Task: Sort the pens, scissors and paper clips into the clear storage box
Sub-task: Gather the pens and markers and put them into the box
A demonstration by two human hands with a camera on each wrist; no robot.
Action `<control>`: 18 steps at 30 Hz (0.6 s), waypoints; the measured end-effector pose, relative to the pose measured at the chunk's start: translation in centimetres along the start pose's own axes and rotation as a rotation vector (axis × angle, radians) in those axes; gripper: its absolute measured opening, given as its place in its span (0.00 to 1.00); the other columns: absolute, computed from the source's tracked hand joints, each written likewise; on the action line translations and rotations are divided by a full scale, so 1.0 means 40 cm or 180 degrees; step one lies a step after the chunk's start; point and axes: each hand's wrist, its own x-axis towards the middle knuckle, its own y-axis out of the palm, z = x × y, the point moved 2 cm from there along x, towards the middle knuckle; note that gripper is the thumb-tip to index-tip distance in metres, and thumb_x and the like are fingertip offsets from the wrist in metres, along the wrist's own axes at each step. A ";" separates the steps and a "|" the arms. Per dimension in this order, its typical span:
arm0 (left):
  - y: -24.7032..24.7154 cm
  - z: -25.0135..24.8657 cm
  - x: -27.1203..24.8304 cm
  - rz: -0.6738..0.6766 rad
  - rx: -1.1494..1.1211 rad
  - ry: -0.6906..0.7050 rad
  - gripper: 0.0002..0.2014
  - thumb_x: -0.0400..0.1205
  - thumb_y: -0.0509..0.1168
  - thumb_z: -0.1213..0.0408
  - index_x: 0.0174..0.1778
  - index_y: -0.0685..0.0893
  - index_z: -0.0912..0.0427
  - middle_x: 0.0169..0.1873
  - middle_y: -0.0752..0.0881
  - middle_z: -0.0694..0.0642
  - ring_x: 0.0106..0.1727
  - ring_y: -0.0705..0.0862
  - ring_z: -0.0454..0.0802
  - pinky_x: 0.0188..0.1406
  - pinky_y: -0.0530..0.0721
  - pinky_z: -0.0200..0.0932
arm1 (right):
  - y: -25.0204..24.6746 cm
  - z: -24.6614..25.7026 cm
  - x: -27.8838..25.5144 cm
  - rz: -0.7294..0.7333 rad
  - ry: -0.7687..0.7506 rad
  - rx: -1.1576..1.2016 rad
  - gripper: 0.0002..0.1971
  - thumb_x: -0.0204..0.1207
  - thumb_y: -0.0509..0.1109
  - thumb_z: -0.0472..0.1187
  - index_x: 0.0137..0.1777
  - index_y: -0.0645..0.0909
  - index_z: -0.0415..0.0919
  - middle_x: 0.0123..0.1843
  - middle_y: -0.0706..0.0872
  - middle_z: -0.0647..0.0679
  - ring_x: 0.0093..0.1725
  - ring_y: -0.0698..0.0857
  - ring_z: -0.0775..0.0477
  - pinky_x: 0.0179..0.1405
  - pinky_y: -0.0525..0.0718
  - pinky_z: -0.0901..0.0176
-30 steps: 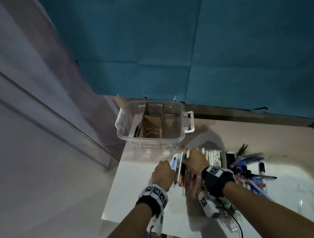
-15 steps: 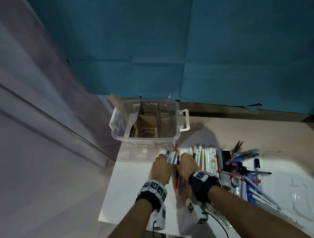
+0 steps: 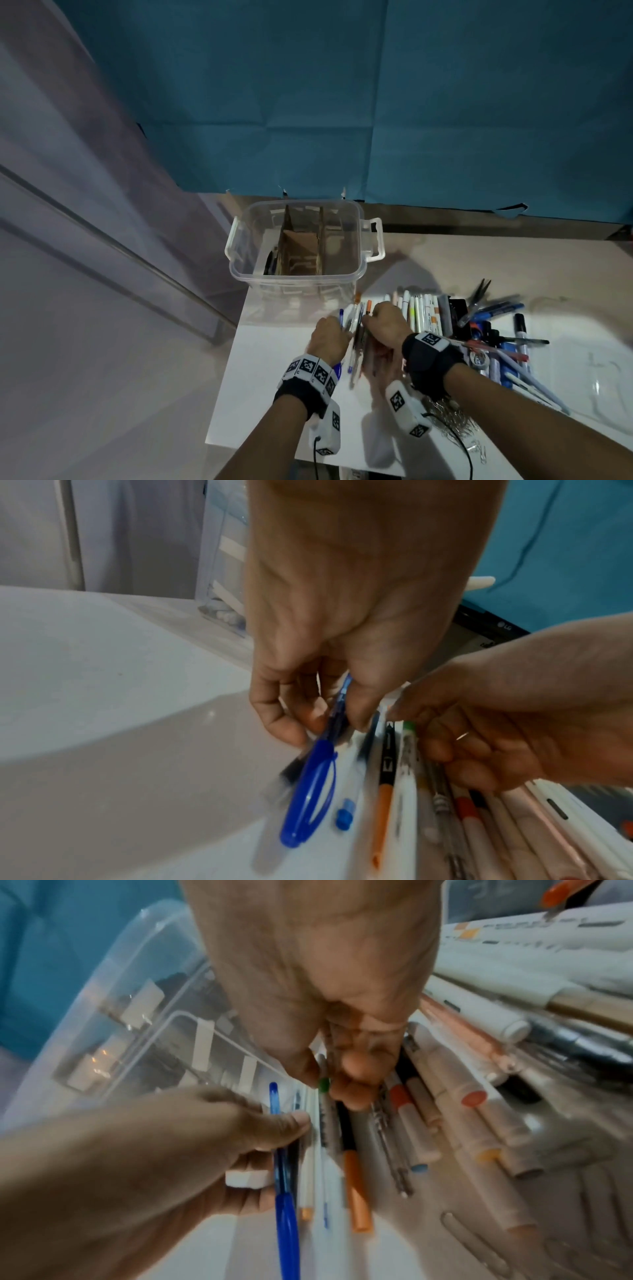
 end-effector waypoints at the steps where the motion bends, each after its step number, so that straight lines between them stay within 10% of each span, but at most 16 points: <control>1: -0.004 0.003 0.000 -0.0017 -0.0033 0.0028 0.11 0.85 0.64 0.62 0.56 0.81 0.67 0.56 0.85 0.65 0.55 0.86 0.64 0.51 0.83 0.51 | -0.006 -0.003 0.003 0.0028 -0.0016 0.0177 0.09 0.82 0.65 0.42 0.46 0.77 0.35 0.46 0.85 0.37 0.47 0.88 0.35 0.45 0.88 0.47; 5: -0.007 0.028 0.017 -0.0038 -0.0197 0.0103 0.07 0.85 0.60 0.65 0.55 0.76 0.63 0.53 0.85 0.67 0.50 0.88 0.68 0.52 0.88 0.65 | -0.014 -0.007 0.013 0.0063 0.0080 0.0988 0.12 0.84 0.63 0.45 0.55 0.74 0.34 0.42 0.81 0.40 0.45 0.88 0.33 0.40 0.90 0.39; 10: -0.026 0.032 0.003 -0.0115 0.0081 0.0158 0.09 0.88 0.57 0.68 0.61 0.74 0.65 0.54 0.83 0.66 0.52 0.86 0.66 0.53 0.87 0.60 | 0.025 0.008 0.018 -0.0079 0.0226 0.1196 0.13 0.87 0.61 0.48 0.49 0.72 0.37 0.33 0.73 0.49 0.29 0.73 0.50 0.27 0.71 0.55; 18: -0.016 0.049 -0.008 0.0039 -0.0086 0.0194 0.11 0.89 0.52 0.70 0.64 0.72 0.68 0.55 0.84 0.67 0.47 0.81 0.59 0.45 0.76 0.49 | 0.064 -0.008 0.012 -0.0191 0.0301 0.1233 0.20 0.86 0.61 0.53 0.54 0.75 0.33 0.42 0.84 0.41 0.34 0.81 0.45 0.38 0.81 0.49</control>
